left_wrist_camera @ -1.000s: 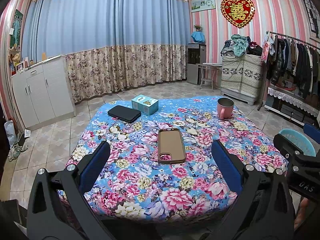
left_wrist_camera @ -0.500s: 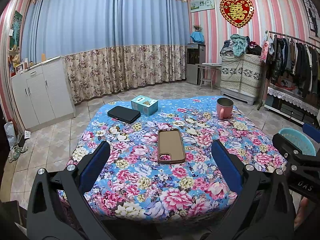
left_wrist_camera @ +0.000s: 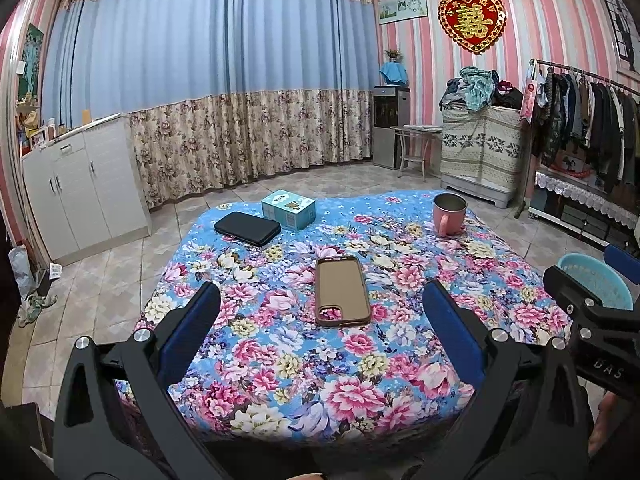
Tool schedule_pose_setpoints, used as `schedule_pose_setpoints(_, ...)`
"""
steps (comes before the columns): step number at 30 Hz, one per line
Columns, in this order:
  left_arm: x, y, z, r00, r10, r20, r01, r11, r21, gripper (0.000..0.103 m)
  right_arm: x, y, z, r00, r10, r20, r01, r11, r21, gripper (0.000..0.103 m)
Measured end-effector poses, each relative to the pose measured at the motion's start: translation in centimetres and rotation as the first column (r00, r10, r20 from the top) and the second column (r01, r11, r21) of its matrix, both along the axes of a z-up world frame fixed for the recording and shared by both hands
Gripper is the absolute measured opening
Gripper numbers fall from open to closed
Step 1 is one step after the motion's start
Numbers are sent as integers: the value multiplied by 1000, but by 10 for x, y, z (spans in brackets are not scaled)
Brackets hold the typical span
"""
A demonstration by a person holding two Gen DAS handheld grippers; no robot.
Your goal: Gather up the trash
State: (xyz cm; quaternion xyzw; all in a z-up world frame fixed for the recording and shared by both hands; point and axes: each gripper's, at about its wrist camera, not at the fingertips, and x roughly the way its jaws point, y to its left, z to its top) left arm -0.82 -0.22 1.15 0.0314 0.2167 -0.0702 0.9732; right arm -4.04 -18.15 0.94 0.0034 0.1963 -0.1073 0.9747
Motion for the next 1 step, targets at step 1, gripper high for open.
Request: schedule_pose_setpoints(1, 1, 1, 0, 1000, -2, -2, 2, 1000, -2, 98, 0, 0, -1, 1000, -1, 0, 1, 1000, -1, 99)
